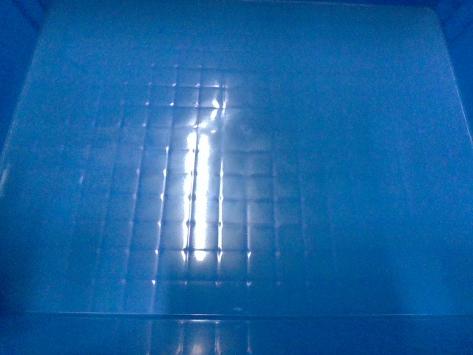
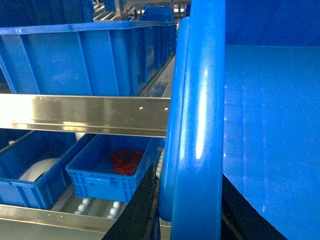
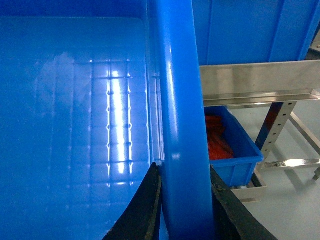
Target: Place box next to blue box on left shelf
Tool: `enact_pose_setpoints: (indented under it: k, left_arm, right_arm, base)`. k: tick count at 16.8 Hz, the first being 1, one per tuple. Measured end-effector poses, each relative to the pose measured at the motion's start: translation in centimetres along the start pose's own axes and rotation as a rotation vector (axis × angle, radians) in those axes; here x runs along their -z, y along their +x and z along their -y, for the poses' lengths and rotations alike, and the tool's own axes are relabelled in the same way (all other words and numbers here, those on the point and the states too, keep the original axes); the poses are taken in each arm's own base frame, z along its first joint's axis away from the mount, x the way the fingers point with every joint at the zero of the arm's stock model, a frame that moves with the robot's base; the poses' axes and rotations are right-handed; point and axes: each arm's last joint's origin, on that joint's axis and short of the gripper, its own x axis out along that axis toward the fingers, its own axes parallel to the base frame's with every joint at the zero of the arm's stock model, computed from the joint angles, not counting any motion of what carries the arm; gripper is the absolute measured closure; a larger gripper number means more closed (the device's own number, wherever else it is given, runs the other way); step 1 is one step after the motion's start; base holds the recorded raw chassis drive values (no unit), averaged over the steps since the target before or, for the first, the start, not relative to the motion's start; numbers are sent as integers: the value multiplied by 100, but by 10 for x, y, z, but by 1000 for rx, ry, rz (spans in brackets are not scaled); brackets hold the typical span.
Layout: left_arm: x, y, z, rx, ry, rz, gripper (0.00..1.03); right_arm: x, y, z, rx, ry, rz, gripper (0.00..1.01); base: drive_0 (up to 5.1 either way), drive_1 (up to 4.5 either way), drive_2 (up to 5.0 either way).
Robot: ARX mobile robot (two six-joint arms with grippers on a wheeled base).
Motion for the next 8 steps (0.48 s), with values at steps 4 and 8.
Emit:
enact_pose_setpoints:
  k: [4, 8]
  left_arm:
    - [0, 0, 0, -8, -1, 2, 83]
    - [0, 0, 0, -6, -1, 1, 83]
  right_arm:
    - [0, 0, -1, -8, 0, -1, 84]
    - [0, 0, 0, -5, -1, -2, 84]
  base:
    - [0, 0, 0]
    - [0, 0, 0]
